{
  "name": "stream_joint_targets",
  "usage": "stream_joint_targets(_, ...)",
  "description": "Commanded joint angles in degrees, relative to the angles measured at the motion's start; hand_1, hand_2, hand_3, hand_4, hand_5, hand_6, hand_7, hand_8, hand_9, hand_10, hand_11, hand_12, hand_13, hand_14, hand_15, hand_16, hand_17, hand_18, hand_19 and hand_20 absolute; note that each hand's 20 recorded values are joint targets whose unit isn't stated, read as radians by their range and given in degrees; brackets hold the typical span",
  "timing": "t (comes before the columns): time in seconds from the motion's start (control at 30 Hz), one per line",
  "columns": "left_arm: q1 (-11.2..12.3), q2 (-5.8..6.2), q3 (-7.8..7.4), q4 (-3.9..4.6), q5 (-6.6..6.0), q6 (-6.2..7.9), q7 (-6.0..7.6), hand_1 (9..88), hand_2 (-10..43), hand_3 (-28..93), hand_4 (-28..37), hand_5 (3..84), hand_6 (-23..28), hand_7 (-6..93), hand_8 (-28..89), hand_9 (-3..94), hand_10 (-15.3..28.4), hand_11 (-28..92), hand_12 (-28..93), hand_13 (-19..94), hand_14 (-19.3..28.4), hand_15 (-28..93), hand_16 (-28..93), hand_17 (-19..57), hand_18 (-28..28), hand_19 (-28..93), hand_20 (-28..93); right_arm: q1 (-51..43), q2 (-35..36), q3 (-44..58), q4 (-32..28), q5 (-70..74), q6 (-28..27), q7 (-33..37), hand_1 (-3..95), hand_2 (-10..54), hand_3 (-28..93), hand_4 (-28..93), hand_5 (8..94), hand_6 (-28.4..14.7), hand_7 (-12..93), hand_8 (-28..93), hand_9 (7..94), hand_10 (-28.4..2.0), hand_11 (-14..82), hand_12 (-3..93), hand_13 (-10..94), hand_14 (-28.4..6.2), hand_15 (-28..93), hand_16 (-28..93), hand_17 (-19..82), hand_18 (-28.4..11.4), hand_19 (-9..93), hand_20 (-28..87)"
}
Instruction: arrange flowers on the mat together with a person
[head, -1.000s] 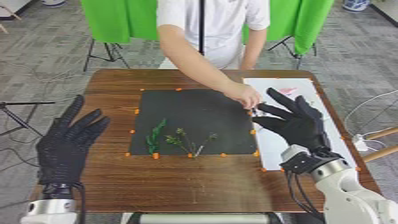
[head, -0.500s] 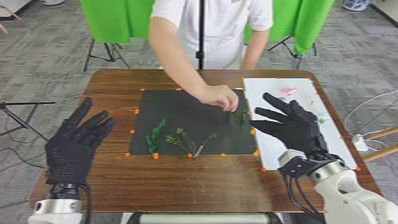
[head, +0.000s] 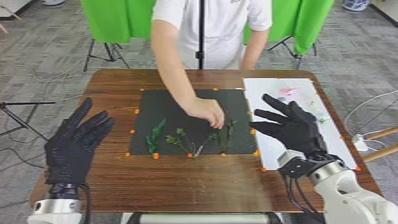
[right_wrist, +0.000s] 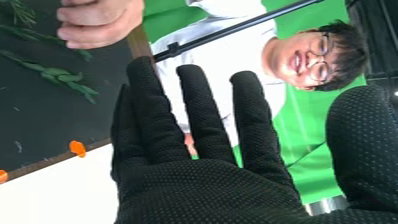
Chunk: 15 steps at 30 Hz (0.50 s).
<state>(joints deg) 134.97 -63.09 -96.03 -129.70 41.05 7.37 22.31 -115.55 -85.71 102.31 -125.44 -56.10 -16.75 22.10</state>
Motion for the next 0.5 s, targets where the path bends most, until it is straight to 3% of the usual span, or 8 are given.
stream_joint_targets(0.03,0.48,0.03,0.31,0.28,-0.47,-0.17,-0.27,17.4,8.4,76,-28.3,32.8,6.0,9.4,-9,33.7,19.3,19,10,25,25.7,40,-7,-8.4,25.7,54,2,-0.54,-0.01,-0.19,0.14,-0.75,0.48,0.19,13.6,9.3,75,-28,40.5,0.5,10,-12,45.9,-17.4,7.4,11.0,39,-22.8,23,15,4,-19.7,42,15)
stream_joint_targets(0.37,0.27,0.27,0.49,0.34,-0.68,0.03,-0.05,17.5,8.3,76,-28.3,32.9,6.0,9.4,-9,33.8,19.3,19,10,25,26.0,41,-8,-8.4,25.7,54,2,-0.46,0.10,-0.08,0.35,-1.54,1.24,0.61,13.8,9.0,76,-28,40.6,0.5,10,-12,46.3,-17.4,7.9,11.1,39,-22.9,24,15,3,-19.8,43,15)
stream_joint_targets(0.4,0.30,0.71,0.79,0.31,-0.94,0.47,0.59,17.5,8.3,76,-28.3,32.8,6.0,9.4,-9,33.8,19.3,19,10,25,26.0,41,-8,-8.4,25.7,54,2,-0.28,0.07,-0.09,0.43,-1.75,1.21,0.56,13.8,9.0,76,-28,40.6,0.5,10,-12,46.3,-17.4,8.0,11.1,39,-22.9,24,15,3,-19.9,43,15)
stream_joint_targets(0.5,0.01,0.45,0.77,0.40,-0.84,0.12,0.12,17.6,8.3,76,-28.3,32.9,6.0,9.4,-9,33.9,19.4,20,10,25,26.0,41,-8,-8.4,25.7,54,2,-0.48,0.54,-0.14,0.21,-2.21,2.29,0.51,13.9,8.9,76,-28,40.6,0.4,10,-12,46.7,-17.4,8.4,11.2,40,-22.8,26,15,3,-20.0,44,15)
